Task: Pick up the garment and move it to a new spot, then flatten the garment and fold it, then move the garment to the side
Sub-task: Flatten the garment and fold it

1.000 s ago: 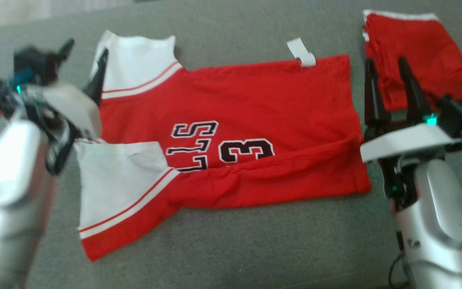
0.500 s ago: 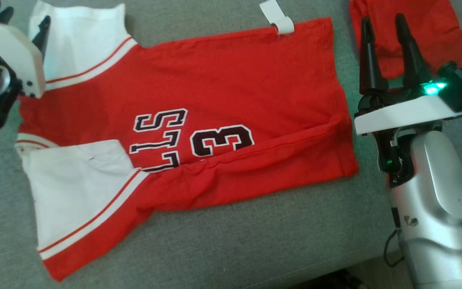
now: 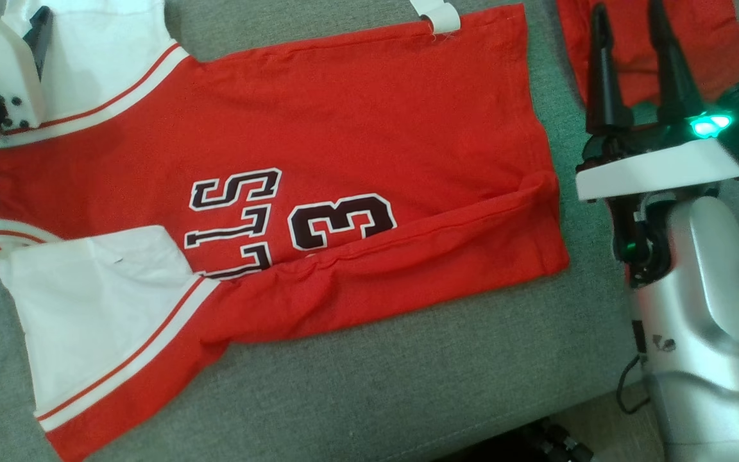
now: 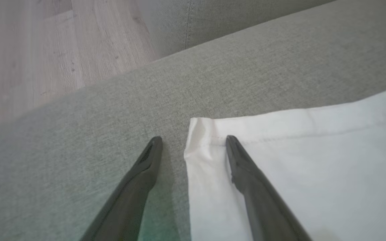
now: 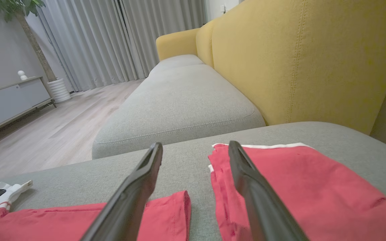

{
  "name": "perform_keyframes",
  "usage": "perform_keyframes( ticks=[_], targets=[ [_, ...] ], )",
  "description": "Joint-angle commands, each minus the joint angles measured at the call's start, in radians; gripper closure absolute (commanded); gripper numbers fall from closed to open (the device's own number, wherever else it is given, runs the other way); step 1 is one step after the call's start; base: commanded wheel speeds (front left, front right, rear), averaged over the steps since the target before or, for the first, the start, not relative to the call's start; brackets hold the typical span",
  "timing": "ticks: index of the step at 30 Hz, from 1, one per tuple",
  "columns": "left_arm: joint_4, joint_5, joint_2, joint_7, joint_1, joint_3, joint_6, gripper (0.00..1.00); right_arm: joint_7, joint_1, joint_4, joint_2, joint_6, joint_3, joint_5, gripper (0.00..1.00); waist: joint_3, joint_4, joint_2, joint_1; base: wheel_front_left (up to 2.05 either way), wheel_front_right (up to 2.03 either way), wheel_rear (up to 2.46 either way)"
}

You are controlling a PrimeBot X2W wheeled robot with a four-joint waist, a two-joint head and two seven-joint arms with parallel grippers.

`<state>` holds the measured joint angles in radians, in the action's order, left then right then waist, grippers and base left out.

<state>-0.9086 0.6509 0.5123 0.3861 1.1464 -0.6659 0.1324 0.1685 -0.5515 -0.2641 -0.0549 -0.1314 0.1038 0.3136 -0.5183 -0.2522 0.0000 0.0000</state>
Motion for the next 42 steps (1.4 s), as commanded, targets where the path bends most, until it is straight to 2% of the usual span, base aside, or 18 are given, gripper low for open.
perform_keyframes(
  ticks=[1,4,5,6,7,9,15,19,23,31,42],
  targets=[
    [-0.005,0.031,0.036,0.033,0.024,0.018,-0.002,0.0,0.006,-0.016,0.04,0.005,0.001,0.005,-0.012,0.0,-0.001,-0.001,0.0,0.0,0.0,0.0,0.0],
    [-0.025,0.082,0.027,0.102,0.024,0.008,-0.002,0.0,0.001,-0.017,0.052,0.005,0.001,-0.017,-0.024,0.0,-0.002,0.001,0.0,0.0,0.0,0.0,0.0],
    [-0.027,0.097,0.025,0.122,0.023,0.003,-0.002,0.39,-0.001,-0.016,0.057,0.005,0.001,-0.024,-0.029,0.0,-0.002,0.003,0.0,0.0,0.0,0.0,0.0],
    [-0.024,0.113,0.021,0.139,0.022,-0.001,-0.002,1.0,-0.005,-0.016,0.061,0.005,0.001,-0.031,-0.033,0.0,-0.001,0.005,0.0,0.0,0.0,0.0,0.0],
    [-0.016,0.128,0.018,0.147,0.021,-0.005,-0.002,1.0,-0.008,-0.015,0.066,0.005,0.001,-0.038,-0.038,0.0,0.0,0.008,0.0,0.0,0.0,0.0,0.0],
    [0.011,0.14,0.02,0.095,0.032,-0.011,-0.002,1.0,-0.021,-0.011,0.079,0.005,0.001,-0.056,-0.055,0.0,0.005,0.023,0.0,0.0,0.0,0.0,0.0],
    [0.068,0.134,-0.008,-0.102,0.042,-0.028,-0.002,1.0,-0.077,-0.012,0.078,0.005,0.001,-0.061,-0.105,0.0,0.046,0.077,0.0,0.0,0.0,0.0,0.0],
    [0.123,0.136,-0.031,-0.199,0.032,-0.051,-0.002,1.0,-0.139,-0.029,0.032,-0.002,0.001,-0.059,-0.124,0.0,0.078,0.133,0.0,0.0,0.0,0.0,0.0],
    [0.185,0.136,-0.038,-0.262,0.008,-0.079,-0.002,1.0,-0.206,-0.059,-0.061,-0.042,0.001,-0.06,-0.115,0.0,0.101,0.189,0.0,0.0,0.0,0.0,0.0],
    [0.325,0.134,-0.035,-0.303,-0.063,-0.118,-0.006,1.0,-0.307,-0.141,-0.305,-0.124,0.001,-0.098,-0.103,0.0,0.118,0.274,0.0,0.0,0.0,0.0,0.0],
    [0.478,0.138,-0.016,-0.27,-0.125,-0.14,-0.04,1.0,-0.36,-0.226,-0.529,-0.158,0.001,-0.092,-0.119,0.0,0.109,0.313,0.0,0.0,0.0,0.0,0.0]
  ],
)
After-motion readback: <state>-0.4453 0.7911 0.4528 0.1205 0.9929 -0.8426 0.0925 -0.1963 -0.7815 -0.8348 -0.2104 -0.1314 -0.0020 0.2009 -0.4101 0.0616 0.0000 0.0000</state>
